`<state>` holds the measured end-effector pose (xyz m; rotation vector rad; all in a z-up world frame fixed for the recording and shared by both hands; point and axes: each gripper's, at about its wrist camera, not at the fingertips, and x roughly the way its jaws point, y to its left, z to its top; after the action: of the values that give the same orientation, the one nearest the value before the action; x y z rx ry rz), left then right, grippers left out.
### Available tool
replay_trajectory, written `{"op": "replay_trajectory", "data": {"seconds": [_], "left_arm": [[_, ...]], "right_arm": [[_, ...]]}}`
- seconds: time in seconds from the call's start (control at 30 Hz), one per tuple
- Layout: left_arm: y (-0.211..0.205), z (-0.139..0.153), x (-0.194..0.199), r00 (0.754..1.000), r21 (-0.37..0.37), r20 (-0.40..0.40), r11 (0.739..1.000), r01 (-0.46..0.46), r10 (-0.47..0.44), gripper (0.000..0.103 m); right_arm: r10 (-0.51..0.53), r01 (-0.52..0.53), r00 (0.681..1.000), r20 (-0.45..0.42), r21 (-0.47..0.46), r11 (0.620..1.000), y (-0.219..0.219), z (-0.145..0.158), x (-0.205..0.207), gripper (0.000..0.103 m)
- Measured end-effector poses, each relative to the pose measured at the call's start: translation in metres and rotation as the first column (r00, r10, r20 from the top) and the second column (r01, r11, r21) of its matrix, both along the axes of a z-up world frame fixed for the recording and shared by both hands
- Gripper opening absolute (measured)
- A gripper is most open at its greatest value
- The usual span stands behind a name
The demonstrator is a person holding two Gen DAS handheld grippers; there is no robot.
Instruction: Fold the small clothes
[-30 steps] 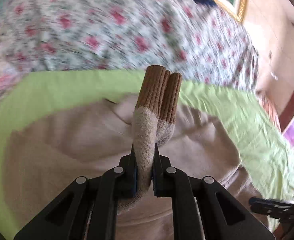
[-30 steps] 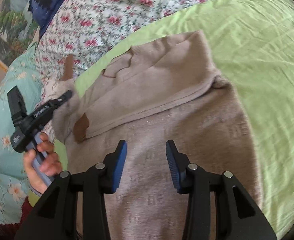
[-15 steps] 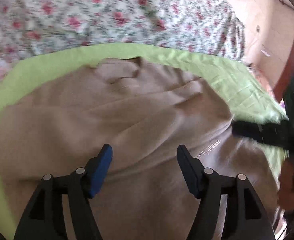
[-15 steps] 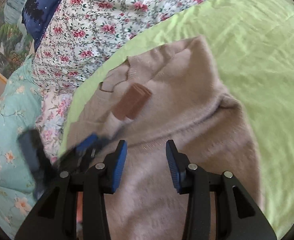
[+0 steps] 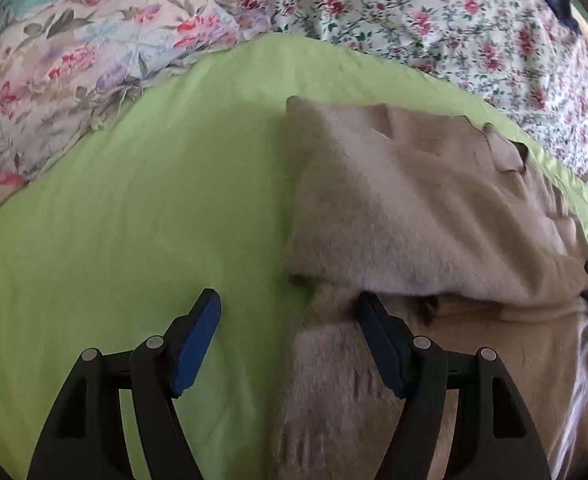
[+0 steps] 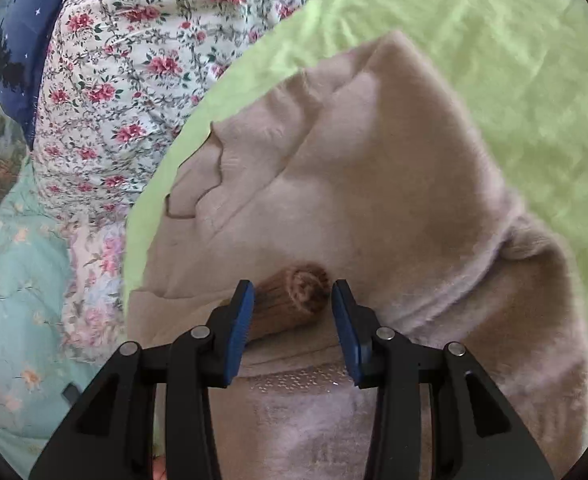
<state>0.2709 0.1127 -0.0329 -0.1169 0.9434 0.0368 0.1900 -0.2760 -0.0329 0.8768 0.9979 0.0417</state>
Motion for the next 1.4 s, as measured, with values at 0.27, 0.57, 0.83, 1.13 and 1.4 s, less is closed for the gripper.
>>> {"op": "replay_trajectory", "data": {"seconds": [0.27,0.57,0.83,1.13,1.4], "left_arm": [[-0.012,0.004,0.021,1.0,0.035,0.006,0.999,-0.018,0.017,0.072],[-0.002,0.0,0.018,0.997,0.023,-0.006,0.997,-0.079,0.079,0.072],[-0.002,-0.002,0.016,0.996,0.021,-0.001,0.996,-0.084,0.084,0.073],[0.001,-0.004,0.018,0.996,-0.005,0.0,0.996,-0.088,0.088,0.074],[0.002,0.011,-0.012,1.0,-0.038,0.002,0.999,-0.018,0.018,0.071]], "right_arm": [[0.02,0.016,0.944,0.329,-0.105,0.994,-0.01,0.092,-0.01,0.008],[-0.046,0.07,0.992,0.118,-0.214,0.974,-0.045,0.03,-0.013,0.008],[-0.13,0.152,0.988,0.088,-0.323,0.934,-0.049,0.046,-0.016,0.009],[0.129,-0.116,0.991,0.036,-0.244,0.963,-0.004,0.017,0.002,0.015],[-0.011,0.017,1.0,0.03,-0.235,0.972,-0.029,0.03,-0.033,0.032]]}}
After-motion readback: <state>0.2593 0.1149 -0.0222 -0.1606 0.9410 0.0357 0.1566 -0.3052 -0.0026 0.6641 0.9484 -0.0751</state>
